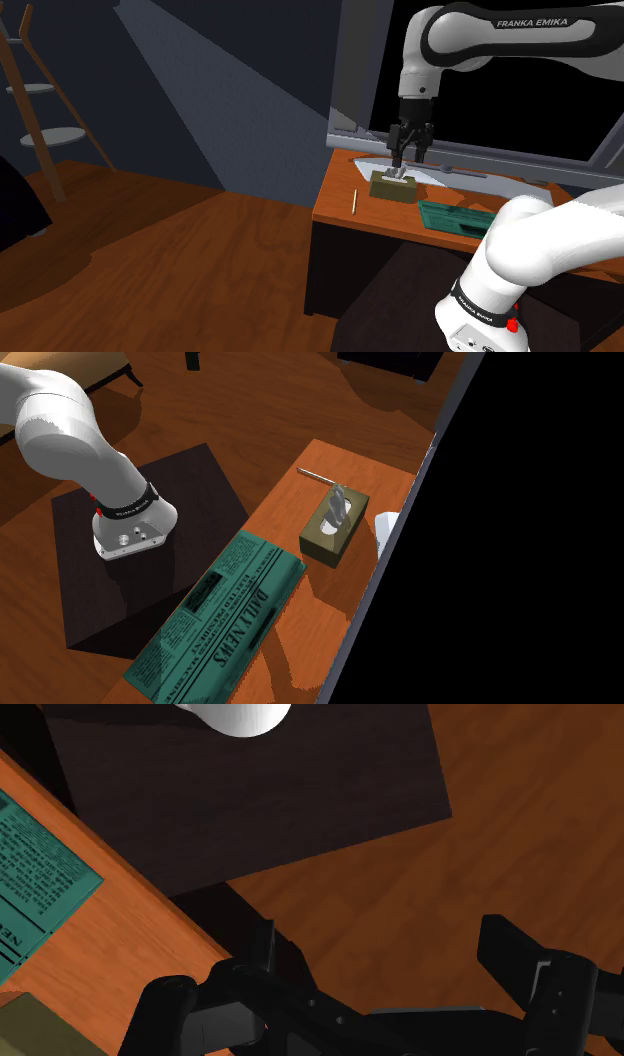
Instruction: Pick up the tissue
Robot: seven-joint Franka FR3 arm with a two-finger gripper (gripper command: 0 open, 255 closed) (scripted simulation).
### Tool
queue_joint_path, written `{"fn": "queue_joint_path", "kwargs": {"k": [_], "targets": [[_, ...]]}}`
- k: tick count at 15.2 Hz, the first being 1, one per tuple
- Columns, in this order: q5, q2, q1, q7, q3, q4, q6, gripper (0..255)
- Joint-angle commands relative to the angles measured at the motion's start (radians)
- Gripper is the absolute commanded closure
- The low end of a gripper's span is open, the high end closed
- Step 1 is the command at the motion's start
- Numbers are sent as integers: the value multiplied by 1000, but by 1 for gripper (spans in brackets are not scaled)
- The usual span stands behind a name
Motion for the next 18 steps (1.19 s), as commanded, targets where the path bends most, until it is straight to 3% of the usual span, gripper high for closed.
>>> {"fn": "queue_joint_path", "kwargs": {"k": [1,10,18], "targets": [[0,0,0,0,0,0,0,0],[-266,83,-43,-208,-70,-113,198,0],[-507,235,-100,-341,-143,-143,429,0]]}}
